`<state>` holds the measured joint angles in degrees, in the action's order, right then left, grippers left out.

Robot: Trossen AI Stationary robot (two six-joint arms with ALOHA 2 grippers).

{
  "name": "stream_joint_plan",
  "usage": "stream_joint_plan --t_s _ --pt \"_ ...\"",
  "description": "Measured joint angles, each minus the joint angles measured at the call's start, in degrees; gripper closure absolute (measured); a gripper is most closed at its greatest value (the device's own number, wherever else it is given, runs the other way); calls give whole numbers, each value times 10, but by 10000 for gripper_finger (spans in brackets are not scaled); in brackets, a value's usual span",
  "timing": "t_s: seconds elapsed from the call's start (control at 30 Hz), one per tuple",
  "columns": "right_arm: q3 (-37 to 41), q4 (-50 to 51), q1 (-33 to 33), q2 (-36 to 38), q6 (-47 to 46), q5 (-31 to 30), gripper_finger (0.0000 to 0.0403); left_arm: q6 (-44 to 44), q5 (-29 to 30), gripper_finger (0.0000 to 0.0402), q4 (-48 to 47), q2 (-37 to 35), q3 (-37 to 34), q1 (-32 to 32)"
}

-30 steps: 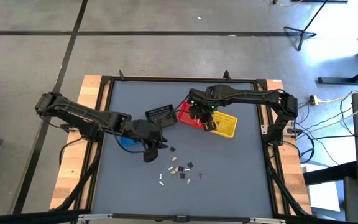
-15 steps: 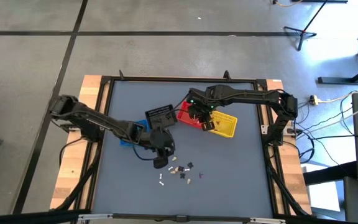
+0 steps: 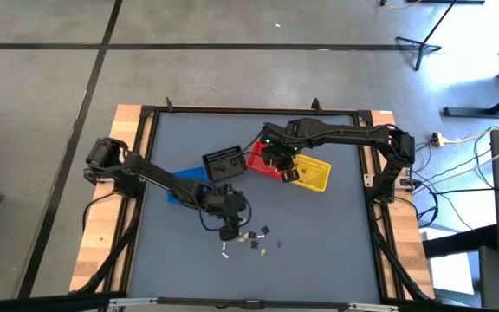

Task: Sort Halloween decoration
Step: Put the yellow skull toy into the blue bin

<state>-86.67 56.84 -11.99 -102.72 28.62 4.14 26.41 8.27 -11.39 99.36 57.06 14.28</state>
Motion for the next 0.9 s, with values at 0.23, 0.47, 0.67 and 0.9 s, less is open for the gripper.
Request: stream_joint_plan --t_s 0.23,0.47,0.67,0.9 --pt "0 -1 0 0 0 0 278 0 0 254 45 29 0 0" --pt "0 -2 0 0 0 0 278 0 8 254 46 36 0 1" --pt "0 -2 0 0 0 0 278 0 20 254 48 42 0 9" --pt "0 -3 0 0 0 0 278 0 29 254 54 65 -1 19"
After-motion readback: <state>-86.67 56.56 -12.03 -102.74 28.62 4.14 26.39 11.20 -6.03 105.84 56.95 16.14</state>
